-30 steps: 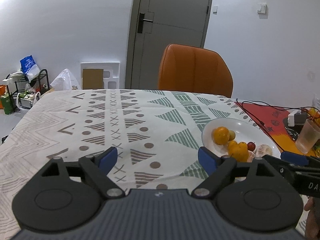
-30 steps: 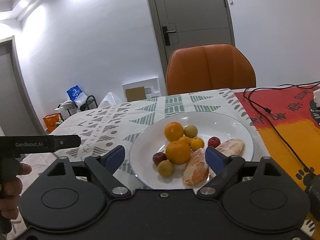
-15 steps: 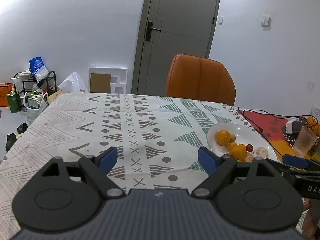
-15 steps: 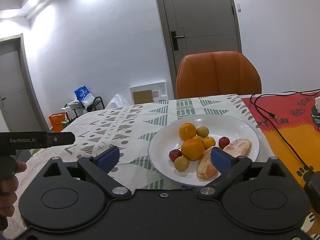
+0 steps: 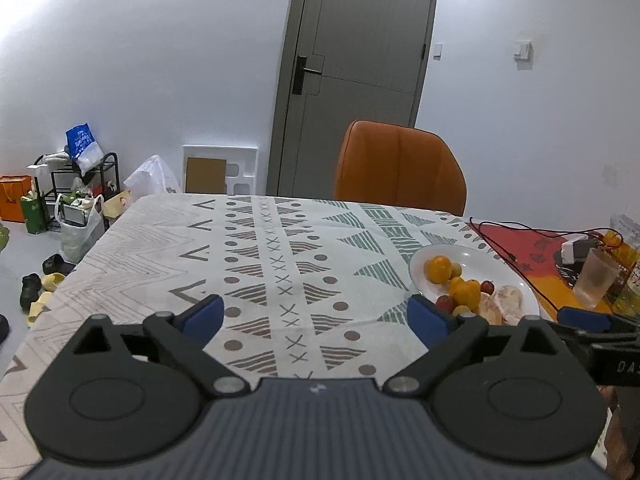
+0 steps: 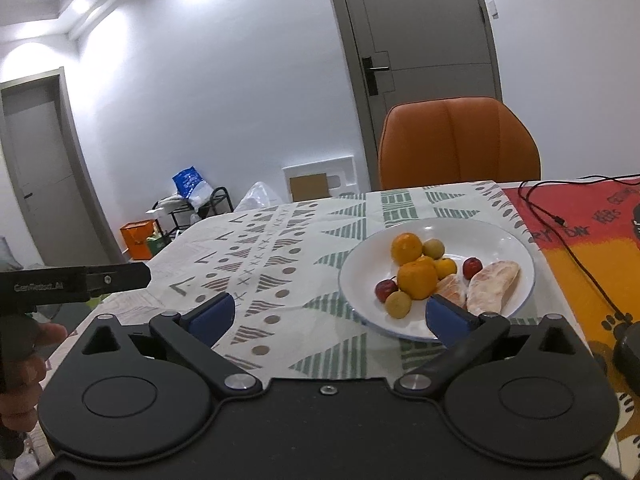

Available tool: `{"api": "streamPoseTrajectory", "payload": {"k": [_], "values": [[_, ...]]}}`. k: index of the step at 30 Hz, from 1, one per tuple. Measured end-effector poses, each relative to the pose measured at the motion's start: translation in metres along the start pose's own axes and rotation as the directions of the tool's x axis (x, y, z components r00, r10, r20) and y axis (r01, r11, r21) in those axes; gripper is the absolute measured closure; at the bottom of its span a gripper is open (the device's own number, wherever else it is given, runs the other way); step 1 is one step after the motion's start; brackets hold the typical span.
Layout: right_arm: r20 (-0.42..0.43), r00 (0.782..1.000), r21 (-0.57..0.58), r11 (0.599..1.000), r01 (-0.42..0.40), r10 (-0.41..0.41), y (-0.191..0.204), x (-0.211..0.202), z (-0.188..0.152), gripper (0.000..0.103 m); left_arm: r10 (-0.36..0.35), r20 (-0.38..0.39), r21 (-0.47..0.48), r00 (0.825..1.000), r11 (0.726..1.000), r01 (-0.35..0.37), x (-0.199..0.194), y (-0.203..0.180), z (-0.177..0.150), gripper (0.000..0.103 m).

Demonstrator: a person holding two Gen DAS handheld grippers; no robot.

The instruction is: Organize fruits

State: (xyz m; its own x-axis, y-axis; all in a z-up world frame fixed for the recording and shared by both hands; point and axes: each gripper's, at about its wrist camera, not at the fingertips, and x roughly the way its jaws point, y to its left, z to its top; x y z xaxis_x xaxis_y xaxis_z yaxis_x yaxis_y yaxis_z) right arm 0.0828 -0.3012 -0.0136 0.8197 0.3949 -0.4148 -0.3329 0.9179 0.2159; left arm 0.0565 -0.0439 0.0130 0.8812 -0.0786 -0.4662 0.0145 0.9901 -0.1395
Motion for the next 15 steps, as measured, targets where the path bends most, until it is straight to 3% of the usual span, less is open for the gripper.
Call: {"api": "streamPoseTrajectory", "payload": {"k": [15], "values": [[-0.013, 0.999, -0.033, 0.999, -0.037, 0.037, 0.021, -0.023, -0.007, 0.0, 0.046, -0.006, -0.017, 0.999, 0.999, -0.046, -0.04, 0.022, -0.009, 0.004]]}}
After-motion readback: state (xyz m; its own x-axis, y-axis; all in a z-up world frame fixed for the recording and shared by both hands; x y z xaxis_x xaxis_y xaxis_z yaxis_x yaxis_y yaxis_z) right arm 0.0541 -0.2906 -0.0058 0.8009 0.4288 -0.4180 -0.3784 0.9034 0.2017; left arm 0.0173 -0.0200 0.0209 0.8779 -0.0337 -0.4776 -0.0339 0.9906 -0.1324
